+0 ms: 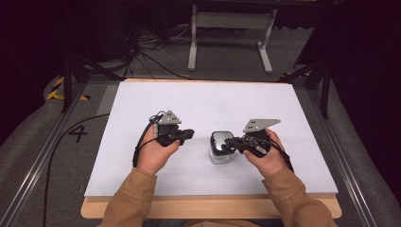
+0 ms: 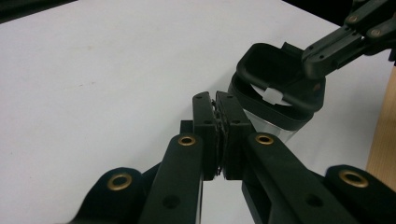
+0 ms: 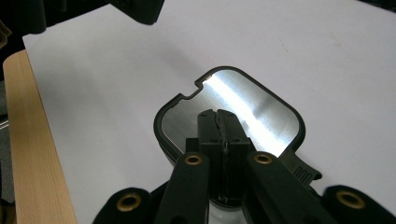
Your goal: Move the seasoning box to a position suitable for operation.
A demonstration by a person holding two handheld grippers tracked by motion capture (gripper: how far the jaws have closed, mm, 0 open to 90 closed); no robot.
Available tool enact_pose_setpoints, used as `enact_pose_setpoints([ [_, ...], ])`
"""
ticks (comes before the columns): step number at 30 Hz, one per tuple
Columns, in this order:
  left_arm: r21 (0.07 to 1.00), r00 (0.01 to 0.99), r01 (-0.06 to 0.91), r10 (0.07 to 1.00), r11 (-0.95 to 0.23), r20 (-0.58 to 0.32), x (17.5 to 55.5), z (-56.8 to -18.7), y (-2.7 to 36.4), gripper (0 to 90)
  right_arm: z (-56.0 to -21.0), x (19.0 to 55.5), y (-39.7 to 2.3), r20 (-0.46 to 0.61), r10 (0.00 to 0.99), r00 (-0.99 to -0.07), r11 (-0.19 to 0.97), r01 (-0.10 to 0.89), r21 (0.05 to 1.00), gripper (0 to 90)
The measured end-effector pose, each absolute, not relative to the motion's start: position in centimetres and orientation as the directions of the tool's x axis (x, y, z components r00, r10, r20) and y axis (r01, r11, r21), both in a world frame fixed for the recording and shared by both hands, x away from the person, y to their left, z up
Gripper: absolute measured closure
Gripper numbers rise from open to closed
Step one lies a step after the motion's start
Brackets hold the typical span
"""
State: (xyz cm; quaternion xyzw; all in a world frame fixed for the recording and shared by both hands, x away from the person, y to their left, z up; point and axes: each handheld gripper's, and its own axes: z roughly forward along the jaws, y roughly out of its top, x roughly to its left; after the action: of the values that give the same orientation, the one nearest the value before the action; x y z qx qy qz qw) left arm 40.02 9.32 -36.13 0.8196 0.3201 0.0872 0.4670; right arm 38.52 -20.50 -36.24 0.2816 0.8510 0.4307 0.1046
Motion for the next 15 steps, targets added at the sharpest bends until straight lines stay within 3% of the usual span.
enact_pose_setpoints([
  [9, 0.823, 0.776, 0.447, 0.61, -0.35, -0.162, 40.3, -36.5, 9.1, 87.4, -36.5, 38.3, -20.5, 0.055, 0.566, -0.822, 0.467, 0.375, 0.8, 90.0],
  [15, 0.823, 0.785, 0.455, 0.59, -0.34, -0.19, 41.8, -37.3, 9.0, 89.6, -35.2, 37.3, -23.4, 0.043, 0.613, -0.789, 0.416, 0.368, 0.831, 90.0],
])
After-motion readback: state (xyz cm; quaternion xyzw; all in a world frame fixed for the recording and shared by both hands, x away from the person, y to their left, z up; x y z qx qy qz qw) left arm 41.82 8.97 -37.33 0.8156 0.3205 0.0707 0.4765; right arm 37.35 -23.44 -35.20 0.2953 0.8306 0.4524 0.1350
